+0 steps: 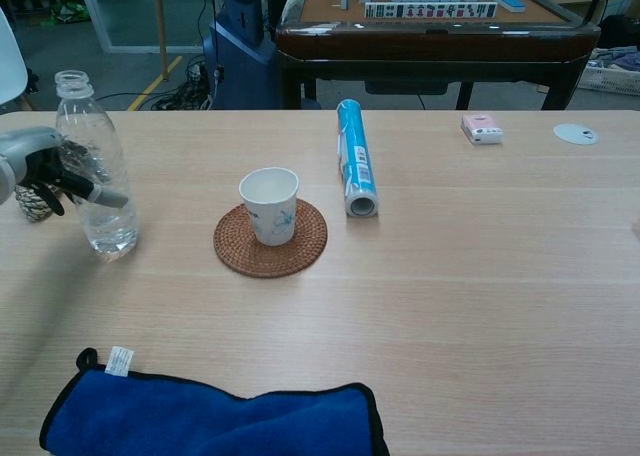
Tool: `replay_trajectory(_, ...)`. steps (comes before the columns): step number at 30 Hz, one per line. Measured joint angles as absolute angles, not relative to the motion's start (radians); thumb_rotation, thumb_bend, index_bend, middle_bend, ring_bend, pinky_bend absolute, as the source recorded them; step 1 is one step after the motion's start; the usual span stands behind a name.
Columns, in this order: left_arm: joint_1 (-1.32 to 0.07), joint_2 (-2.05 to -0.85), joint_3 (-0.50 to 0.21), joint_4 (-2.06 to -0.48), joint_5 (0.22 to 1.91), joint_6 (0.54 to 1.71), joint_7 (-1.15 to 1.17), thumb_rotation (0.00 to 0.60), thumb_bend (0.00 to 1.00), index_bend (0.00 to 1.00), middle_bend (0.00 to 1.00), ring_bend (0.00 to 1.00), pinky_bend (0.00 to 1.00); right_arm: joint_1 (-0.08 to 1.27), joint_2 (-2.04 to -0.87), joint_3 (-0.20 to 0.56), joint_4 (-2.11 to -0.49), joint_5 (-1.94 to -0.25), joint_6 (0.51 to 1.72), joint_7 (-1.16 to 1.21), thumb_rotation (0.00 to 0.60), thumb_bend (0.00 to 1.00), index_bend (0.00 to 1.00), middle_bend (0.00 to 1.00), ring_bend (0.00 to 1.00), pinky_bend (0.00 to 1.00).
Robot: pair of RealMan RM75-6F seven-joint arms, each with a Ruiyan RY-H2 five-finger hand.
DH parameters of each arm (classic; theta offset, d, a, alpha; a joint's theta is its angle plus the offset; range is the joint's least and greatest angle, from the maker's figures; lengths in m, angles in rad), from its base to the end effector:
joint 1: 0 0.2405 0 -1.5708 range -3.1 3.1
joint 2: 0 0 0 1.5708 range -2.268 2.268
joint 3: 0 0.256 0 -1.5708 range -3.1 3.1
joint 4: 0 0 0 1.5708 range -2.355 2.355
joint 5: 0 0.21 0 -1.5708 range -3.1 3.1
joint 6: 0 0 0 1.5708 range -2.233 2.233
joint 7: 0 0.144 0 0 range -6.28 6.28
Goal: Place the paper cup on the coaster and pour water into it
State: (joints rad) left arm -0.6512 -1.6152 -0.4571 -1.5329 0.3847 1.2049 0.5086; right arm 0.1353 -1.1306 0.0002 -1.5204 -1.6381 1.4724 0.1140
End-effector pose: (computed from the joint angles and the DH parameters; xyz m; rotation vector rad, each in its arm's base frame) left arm -0.2068 0.3569 0.0154 -1.0311 -1.4895 -0.7661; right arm -0.3064 -0.1861 0.1474 1.5537 -0.8931 0.9884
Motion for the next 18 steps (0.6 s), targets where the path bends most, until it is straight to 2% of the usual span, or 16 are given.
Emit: replay_trajectory(18,-0.657,-1.595,-0.430,-1.549,0.385,1.186,0.484,0.600,0.13,0.31,0.29,0.20,0.34,0.136,-1.134,0.000,-1.522,-1.636,1.470,0.108,0.600,0.01,0.30,0.20,0.11,0.32)
